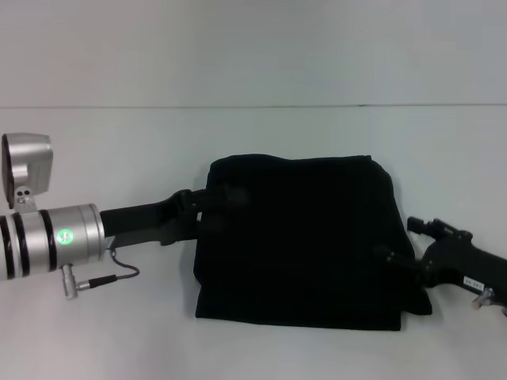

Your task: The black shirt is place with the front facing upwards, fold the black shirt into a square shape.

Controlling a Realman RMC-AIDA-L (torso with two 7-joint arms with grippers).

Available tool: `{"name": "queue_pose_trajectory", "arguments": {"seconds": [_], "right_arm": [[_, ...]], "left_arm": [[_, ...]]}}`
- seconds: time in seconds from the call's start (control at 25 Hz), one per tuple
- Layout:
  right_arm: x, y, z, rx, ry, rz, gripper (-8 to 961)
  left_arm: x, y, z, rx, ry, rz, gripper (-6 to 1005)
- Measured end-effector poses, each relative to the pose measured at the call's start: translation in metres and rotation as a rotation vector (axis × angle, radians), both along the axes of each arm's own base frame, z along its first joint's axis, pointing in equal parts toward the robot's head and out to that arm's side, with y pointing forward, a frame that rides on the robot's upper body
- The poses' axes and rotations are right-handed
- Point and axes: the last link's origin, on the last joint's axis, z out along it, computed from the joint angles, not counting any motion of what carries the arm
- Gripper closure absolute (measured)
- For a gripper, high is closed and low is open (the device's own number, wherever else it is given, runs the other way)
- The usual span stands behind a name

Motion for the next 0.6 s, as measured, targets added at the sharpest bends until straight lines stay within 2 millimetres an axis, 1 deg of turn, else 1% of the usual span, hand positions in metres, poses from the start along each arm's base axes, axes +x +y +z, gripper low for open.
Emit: {"name": "queue_pose_trajectory", "arguments": {"seconds": [0.16, 0.28, 0.4, 0.6], "right_arm": [[-0.006, -0.006, 0.017, 0.023, 0.053, 0.079, 38], [-0.007, -0.016, 0.027, 0.013, 0.057, 0.143, 38], [-0.002, -0.029, 0.032, -0.005, 0.047, 0.171, 38], [0.005, -0.043, 0.03, -0.006, 0.04, 0.173, 39]], "left_arm": [[-0.012, 0.009, 0.008, -0.021, 0.057, 0.092, 111], [-0.019, 0.014, 0.016, -0.026, 0.086, 0.144, 121], [-0.026, 0.017, 0.023, -0.039, 0.111, 0.188, 130], [-0.031, 0.017, 0.02, -0.056, 0.151, 0.224, 146]]}}
